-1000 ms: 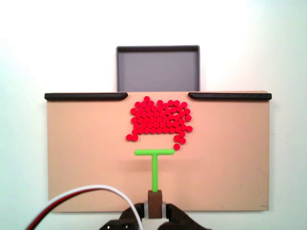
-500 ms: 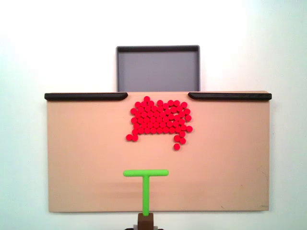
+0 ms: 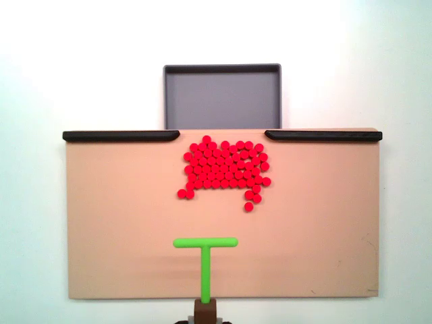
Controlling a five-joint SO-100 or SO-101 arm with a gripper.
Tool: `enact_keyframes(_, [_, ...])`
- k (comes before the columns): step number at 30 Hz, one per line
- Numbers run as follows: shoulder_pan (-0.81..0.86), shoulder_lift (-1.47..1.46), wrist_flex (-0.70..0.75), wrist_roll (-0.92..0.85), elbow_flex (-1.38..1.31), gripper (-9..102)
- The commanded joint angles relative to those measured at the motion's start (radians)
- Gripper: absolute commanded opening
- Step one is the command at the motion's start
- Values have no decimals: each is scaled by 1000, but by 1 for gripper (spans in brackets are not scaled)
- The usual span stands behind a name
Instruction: Push granules from bottom to the grey container
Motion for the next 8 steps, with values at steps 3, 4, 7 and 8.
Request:
enact_keyframes(3, [12,17,-6,3,-5,0])
enact_keyframes(4, [18,20,-6,3,-5,0])
enact_keyframes(7, [32,25,-6,3,-5,0])
enact_keyframes(8, [37,25,-6,3,-5,0])
